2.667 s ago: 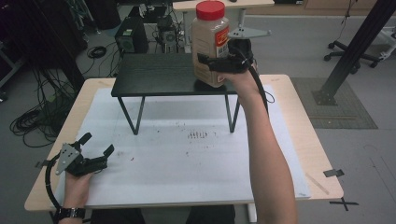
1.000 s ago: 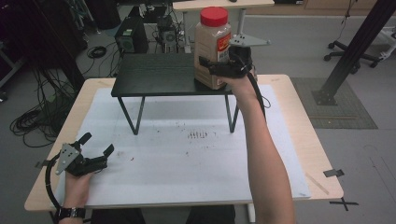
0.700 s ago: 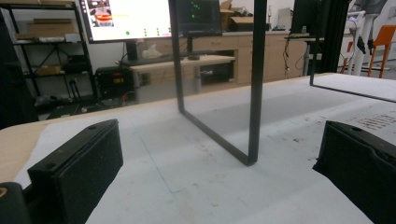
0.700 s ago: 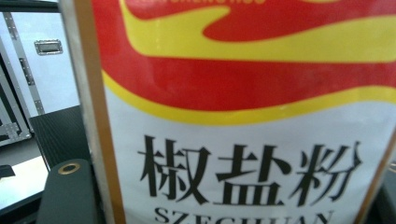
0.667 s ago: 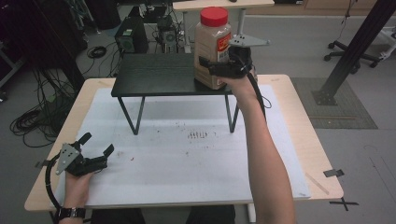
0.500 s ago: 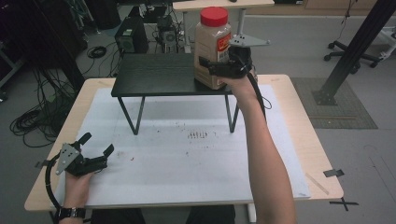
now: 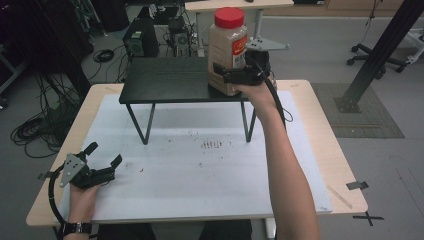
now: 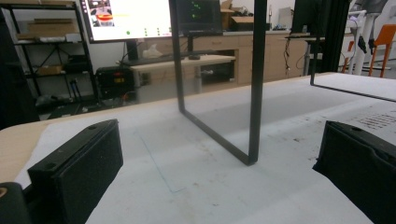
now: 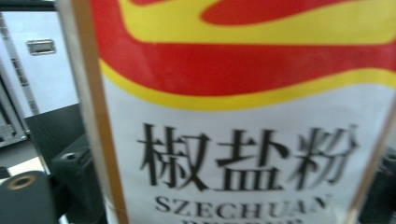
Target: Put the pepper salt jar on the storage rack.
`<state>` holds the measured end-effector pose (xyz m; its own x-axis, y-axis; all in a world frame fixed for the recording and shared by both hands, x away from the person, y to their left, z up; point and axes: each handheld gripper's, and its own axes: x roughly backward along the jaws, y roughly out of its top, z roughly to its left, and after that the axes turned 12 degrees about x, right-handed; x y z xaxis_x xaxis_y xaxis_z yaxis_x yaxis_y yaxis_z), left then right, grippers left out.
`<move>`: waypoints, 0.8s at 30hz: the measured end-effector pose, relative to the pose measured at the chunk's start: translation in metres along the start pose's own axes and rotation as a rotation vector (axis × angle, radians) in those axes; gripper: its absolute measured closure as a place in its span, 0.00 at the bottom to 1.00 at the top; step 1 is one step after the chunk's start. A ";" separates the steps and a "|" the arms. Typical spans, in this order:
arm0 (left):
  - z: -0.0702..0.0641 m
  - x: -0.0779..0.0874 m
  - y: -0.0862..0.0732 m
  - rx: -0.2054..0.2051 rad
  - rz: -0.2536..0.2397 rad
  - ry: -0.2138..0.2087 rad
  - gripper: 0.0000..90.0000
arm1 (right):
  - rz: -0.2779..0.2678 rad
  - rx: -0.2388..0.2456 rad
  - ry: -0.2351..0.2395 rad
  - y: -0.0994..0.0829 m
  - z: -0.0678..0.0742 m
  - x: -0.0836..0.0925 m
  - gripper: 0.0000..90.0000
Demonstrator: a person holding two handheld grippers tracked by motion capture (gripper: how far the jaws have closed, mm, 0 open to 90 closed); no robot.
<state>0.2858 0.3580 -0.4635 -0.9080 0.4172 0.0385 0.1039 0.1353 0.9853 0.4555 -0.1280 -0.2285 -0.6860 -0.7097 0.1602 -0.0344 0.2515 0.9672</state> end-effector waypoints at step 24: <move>-0.001 0.000 0.000 -0.004 0.003 0.001 0.00 | 0.000 0.005 -0.061 -0.001 0.001 0.031 0.05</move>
<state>0.2854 0.3575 -0.4635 -0.9082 0.4164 0.0418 0.1051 0.1302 0.9859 0.4336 -0.1501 -0.2242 -0.7289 -0.6684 0.1480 -0.0378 0.2552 0.9662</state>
